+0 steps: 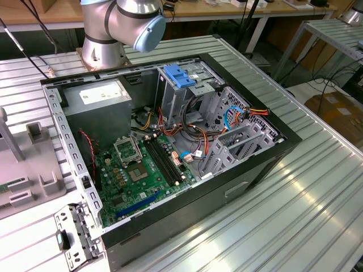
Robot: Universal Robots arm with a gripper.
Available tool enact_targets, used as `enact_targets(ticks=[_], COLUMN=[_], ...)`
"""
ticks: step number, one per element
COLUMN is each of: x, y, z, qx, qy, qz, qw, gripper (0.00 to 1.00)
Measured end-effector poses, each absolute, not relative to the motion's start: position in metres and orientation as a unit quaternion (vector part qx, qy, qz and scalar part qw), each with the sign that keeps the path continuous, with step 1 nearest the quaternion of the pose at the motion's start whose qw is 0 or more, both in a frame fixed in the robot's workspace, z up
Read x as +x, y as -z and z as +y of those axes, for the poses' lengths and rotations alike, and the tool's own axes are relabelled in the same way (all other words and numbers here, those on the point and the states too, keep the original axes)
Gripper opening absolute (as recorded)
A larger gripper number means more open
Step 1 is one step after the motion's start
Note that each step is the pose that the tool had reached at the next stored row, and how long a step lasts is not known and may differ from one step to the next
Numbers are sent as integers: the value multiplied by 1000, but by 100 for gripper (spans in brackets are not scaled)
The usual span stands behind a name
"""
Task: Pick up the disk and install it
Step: 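Reach for the disk, then pick up the disk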
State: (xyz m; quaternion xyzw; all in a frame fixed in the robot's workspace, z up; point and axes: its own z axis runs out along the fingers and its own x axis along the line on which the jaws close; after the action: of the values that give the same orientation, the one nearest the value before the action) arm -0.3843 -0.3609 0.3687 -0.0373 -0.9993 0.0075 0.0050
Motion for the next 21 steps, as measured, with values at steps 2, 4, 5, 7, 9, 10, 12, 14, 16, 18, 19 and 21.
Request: enact_targets(ticks=[2,4,5,7,9,10,12,14,16,18,19,21], x=[-384,-384,-384,-384,-384,-384,-384,-384,-384,-384,-384,-384], y=[-369,-369,-369,-369,-369,-369,-369,-369,-369,-369,-369,-369], z=[-361,-361,-361,-361,-361,-361,-361,-361,-361,-361,-361,-361], qx=[-37,-37,-36,11,36,39,44,47,49,51,52,54], qy=[-8,-8,-8,-8,-8,-8,-8,-8,-8,-8,-8,-8], qz=[-999,-999,-999,-1000,-999,-999,-999,-999,-999,-999,-999,-999], qw=[5,5,5,5,4,4,4,4,4,4,4,4], gripper=[11,11,11,11,11,11,11,11,11,11,11,11])
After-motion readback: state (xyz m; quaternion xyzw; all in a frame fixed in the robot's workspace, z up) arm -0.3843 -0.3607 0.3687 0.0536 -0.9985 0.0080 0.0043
